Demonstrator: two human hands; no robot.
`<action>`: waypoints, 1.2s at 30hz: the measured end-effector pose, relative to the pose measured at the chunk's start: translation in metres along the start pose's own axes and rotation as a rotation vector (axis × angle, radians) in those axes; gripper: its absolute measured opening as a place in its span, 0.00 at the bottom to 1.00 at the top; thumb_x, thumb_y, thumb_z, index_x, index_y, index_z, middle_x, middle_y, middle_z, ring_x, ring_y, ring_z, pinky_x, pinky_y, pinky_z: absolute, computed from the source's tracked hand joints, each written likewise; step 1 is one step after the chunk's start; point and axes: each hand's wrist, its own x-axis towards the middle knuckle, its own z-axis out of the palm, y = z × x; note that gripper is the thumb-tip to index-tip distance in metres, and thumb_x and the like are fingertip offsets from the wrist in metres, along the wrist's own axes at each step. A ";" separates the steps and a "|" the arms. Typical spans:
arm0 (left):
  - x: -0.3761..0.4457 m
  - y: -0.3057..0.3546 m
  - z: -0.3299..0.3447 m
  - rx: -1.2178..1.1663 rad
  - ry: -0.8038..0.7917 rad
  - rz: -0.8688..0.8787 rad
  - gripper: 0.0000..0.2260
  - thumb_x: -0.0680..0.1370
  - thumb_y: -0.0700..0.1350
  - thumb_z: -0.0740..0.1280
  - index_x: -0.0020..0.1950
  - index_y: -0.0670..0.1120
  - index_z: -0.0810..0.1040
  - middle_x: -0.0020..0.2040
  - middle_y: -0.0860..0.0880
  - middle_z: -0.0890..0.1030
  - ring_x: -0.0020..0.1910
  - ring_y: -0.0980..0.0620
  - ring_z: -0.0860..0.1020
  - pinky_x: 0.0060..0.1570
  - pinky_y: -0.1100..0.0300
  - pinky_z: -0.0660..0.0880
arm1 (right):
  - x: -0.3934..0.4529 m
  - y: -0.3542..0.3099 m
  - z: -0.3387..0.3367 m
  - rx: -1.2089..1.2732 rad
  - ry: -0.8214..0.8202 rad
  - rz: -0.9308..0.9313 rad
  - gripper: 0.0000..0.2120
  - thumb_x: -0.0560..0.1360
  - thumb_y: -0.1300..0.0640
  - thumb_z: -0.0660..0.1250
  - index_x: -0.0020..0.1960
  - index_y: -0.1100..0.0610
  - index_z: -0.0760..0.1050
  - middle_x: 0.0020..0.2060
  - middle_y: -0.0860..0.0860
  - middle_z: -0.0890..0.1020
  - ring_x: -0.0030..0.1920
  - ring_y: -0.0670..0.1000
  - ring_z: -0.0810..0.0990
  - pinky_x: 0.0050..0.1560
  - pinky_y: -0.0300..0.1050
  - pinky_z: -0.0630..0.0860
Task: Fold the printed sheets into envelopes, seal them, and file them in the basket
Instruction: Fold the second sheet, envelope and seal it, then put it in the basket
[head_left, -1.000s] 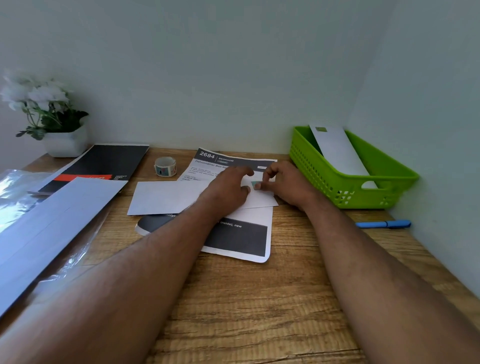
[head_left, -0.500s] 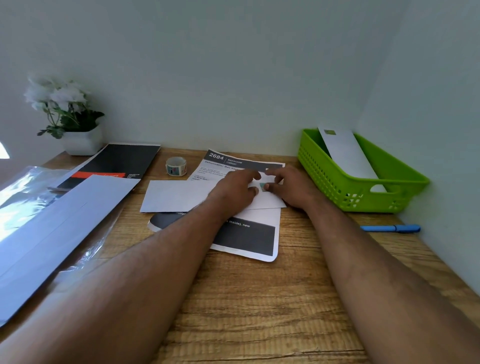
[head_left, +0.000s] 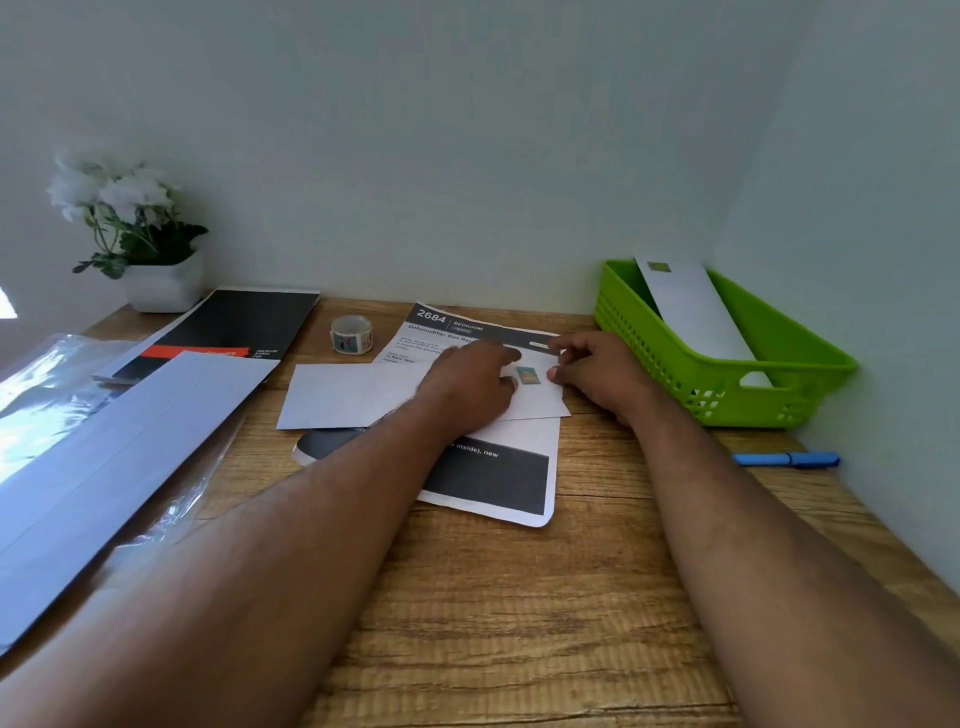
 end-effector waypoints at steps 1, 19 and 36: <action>0.000 0.000 -0.001 0.013 0.037 0.010 0.20 0.81 0.47 0.61 0.74 0.51 0.68 0.74 0.50 0.68 0.72 0.49 0.66 0.72 0.53 0.60 | -0.001 0.000 -0.001 0.024 0.008 0.008 0.18 0.71 0.58 0.74 0.61 0.57 0.79 0.44 0.50 0.78 0.43 0.47 0.77 0.43 0.39 0.72; 0.018 -0.023 -0.032 -0.107 0.139 -0.186 0.11 0.75 0.47 0.72 0.56 0.47 0.83 0.58 0.47 0.82 0.58 0.47 0.79 0.57 0.56 0.74 | -0.008 -0.009 -0.003 0.374 0.149 0.099 0.03 0.75 0.61 0.69 0.48 0.58 0.81 0.34 0.49 0.79 0.29 0.43 0.71 0.22 0.29 0.66; -0.003 -0.007 -0.146 -0.939 0.825 -0.225 0.02 0.73 0.43 0.74 0.44 0.48 0.83 0.39 0.51 0.83 0.38 0.52 0.82 0.39 0.59 0.79 | -0.060 -0.084 0.022 0.848 -0.299 -0.130 0.16 0.63 0.51 0.74 0.49 0.56 0.83 0.45 0.57 0.84 0.25 0.46 0.65 0.26 0.37 0.56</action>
